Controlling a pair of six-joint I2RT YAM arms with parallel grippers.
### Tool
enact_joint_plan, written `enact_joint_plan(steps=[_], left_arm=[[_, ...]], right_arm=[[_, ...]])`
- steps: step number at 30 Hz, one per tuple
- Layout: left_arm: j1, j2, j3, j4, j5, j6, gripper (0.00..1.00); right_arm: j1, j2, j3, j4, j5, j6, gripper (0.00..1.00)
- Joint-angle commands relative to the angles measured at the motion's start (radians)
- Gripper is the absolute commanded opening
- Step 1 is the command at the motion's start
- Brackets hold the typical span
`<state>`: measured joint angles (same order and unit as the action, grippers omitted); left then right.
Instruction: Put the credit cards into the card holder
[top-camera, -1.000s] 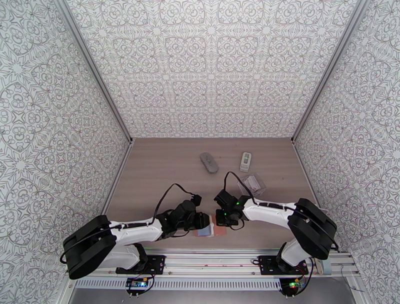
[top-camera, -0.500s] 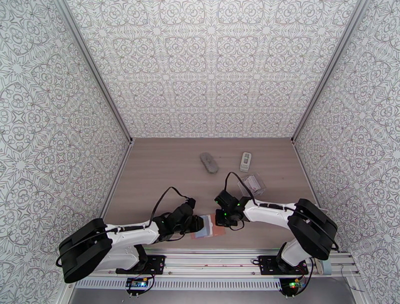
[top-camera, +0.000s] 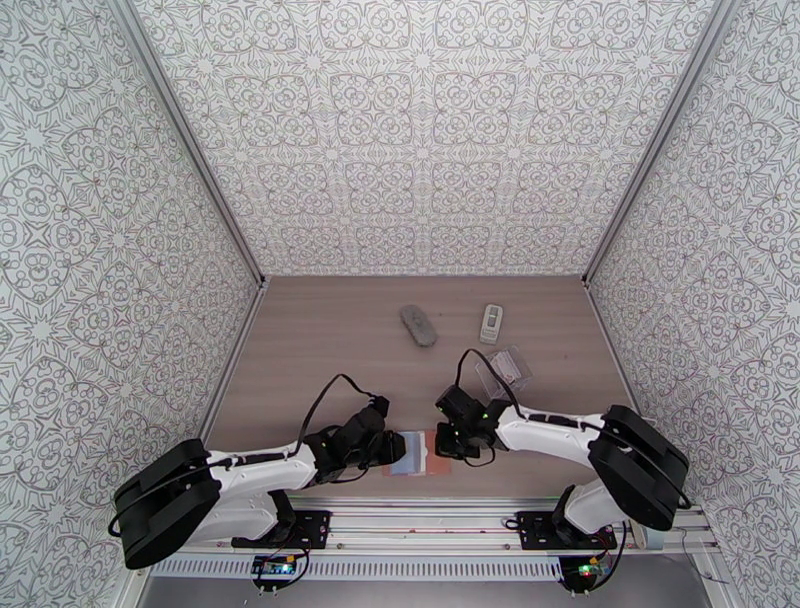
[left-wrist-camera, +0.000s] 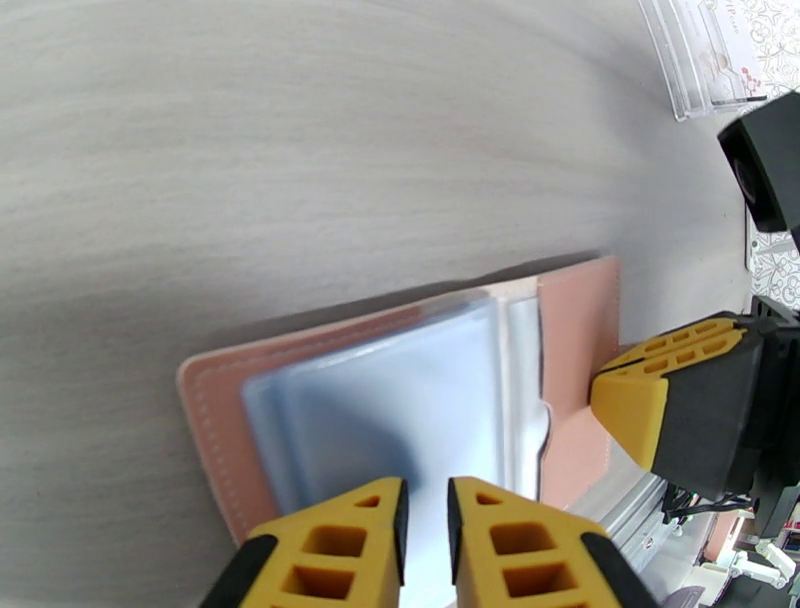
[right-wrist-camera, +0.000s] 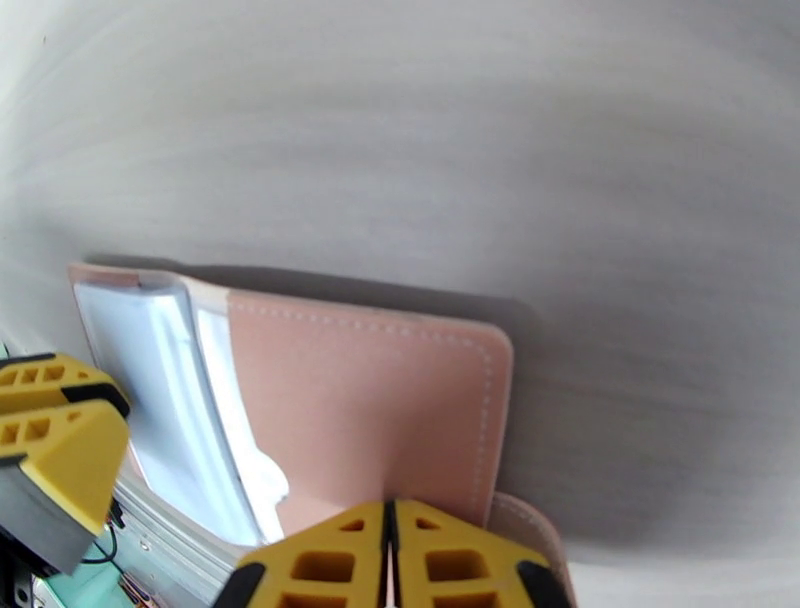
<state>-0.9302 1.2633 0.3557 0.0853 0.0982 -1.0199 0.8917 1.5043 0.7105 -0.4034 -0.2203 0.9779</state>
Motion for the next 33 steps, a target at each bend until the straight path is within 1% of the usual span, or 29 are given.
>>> enact_joint_plan(steps=[1,10,13,14,17,21,23,24,30,33], left_arm=[[0.001,-0.010,-0.019,-0.025,-0.017,0.001,0.22],[-0.007,-0.044,-0.006,-0.045,-0.020,0.005,0.23],[-0.007,-0.064,0.007,-0.070,-0.024,0.015,0.23],[-0.007,-0.073,0.012,-0.077,-0.024,0.017,0.23],[-0.007,-0.098,0.023,-0.103,-0.028,0.022,0.23],[-0.006,-0.139,0.030,-0.131,-0.036,0.029,0.23],[-0.004,-0.152,0.037,-0.151,-0.041,0.036,0.24],[-0.003,-0.155,0.040,-0.158,-0.040,0.039,0.24],[-0.001,-0.157,0.058,-0.173,-0.034,0.050,0.24],[-0.001,-0.157,0.061,-0.168,-0.032,0.050,0.24]], right_arm=[[0.011,-0.012,-0.019,-0.035,-0.010,0.033,0.11],[0.013,-0.029,0.015,-0.041,-0.003,0.020,0.12],[0.013,-0.060,0.045,-0.061,0.024,0.016,0.16],[0.014,-0.070,0.060,-0.078,0.039,-0.020,0.17],[0.013,-0.107,0.131,-0.167,0.124,-0.075,0.22],[-0.008,-0.152,0.255,-0.322,0.303,-0.195,0.27],[-0.036,-0.174,0.293,-0.352,0.361,-0.260,0.29],[-0.052,-0.182,0.305,-0.355,0.371,-0.285,0.30],[-0.222,-0.190,0.388,-0.408,0.370,-0.446,0.35],[-0.309,-0.182,0.406,-0.417,0.374,-0.538,0.41]])
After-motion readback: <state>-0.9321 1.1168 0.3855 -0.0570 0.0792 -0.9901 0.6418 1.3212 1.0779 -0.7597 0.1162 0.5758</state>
